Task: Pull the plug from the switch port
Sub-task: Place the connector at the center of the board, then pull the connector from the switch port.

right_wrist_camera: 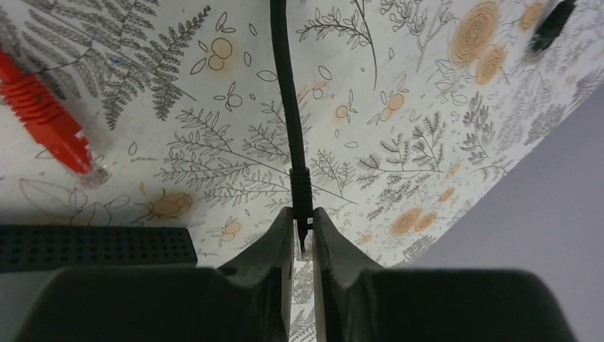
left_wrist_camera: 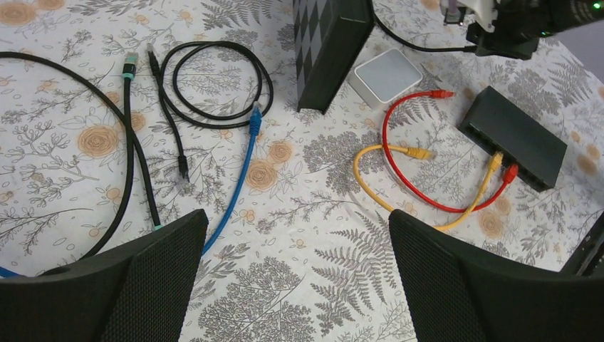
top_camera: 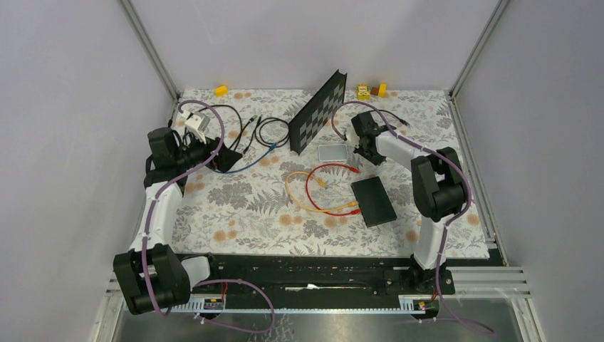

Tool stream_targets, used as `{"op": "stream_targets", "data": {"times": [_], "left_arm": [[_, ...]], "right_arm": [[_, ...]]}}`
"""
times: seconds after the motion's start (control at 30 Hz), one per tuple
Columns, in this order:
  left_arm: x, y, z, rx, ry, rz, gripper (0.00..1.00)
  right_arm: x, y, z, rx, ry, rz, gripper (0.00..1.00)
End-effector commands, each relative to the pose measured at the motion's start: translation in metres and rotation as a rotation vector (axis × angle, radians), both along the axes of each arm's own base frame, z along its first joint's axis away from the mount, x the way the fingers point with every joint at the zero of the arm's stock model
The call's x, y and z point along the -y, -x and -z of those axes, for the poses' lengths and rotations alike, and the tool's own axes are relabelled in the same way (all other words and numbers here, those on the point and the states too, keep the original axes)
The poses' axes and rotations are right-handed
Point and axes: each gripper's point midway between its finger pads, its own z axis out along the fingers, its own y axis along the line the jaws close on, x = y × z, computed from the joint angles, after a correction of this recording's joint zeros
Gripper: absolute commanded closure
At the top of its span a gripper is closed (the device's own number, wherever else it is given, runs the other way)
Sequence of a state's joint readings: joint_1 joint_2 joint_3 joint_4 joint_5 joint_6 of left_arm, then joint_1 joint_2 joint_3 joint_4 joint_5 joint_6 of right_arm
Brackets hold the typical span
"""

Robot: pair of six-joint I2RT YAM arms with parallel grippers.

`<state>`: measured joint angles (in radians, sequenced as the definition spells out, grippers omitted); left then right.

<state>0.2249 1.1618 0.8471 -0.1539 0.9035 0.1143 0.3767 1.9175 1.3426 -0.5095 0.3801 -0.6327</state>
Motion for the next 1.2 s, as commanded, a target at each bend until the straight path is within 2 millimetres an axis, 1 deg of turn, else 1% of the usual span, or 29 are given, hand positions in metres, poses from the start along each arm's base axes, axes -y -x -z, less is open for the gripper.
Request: {"op": "stream_targets", "data": {"times": [0.0,0.1,0.13,0.2,0.23,0.3,0.33,0.37,0.4,0.53,0.67,0.77,0.83,0.9,1.03,1.17], "left_arm": [[0.008,0.009,-0.006,0.082,-0.046,0.056,0.01],[0.014,0.011,-0.003,0.084,-0.056,0.081,0.01],[0.018,0.013,-0.001,0.078,-0.059,0.097,0.01],[0.029,0.016,0.004,0.064,-0.068,0.140,0.01],[0.036,0.018,0.008,0.055,-0.077,0.166,0.01],[0.050,0.021,0.014,0.057,-0.105,0.213,0.01],[0.057,0.024,0.017,0.058,-0.119,0.238,0.01],[0.064,0.025,0.020,0.059,-0.140,0.254,0.01],[0.074,0.029,0.023,0.058,-0.154,0.288,0.01],[0.101,0.035,0.033,0.056,-0.213,0.352,0.01],[0.124,0.041,0.036,0.050,-0.227,0.416,0.01],[0.143,0.046,0.039,0.036,-0.225,0.464,0.01],[0.154,0.049,0.041,0.025,-0.226,0.495,0.01],[0.167,0.054,0.044,0.019,-0.231,0.528,0.01],[0.198,0.067,0.050,0.011,-0.223,0.630,0.01],[0.238,0.083,0.056,-0.025,-0.189,0.764,0.01]], "right_arm": [[0.004,-0.020,0.000,0.043,-0.058,0.047,0.78],[0.008,-0.019,0.006,0.028,-0.114,0.080,0.62],[0.008,-0.018,0.006,0.026,-0.142,0.090,0.51],[0.007,-0.017,0.000,0.034,-0.203,0.106,0.27],[0.006,-0.016,-0.003,0.038,-0.236,0.113,0.17],[0.001,-0.011,-0.011,0.040,-0.309,0.114,0.04],[-0.001,-0.008,-0.015,0.041,-0.343,0.115,0.01],[-0.002,-0.004,-0.018,0.042,-0.373,0.119,0.00],[-0.005,0.000,-0.023,0.044,-0.406,0.118,0.00],[-0.010,0.020,-0.035,0.044,-0.508,0.119,0.00],[-0.008,0.041,-0.042,0.043,-0.585,0.152,0.00],[-0.007,0.054,-0.052,0.062,-0.631,0.163,0.00],[-0.008,0.065,-0.054,0.053,-0.656,0.166,0.00],[-0.008,0.078,-0.053,0.029,-0.677,0.164,0.00],[-0.008,0.108,-0.040,-0.036,-0.696,0.142,0.00],[-0.002,0.129,-0.022,-0.090,-0.677,0.108,0.00]]}}
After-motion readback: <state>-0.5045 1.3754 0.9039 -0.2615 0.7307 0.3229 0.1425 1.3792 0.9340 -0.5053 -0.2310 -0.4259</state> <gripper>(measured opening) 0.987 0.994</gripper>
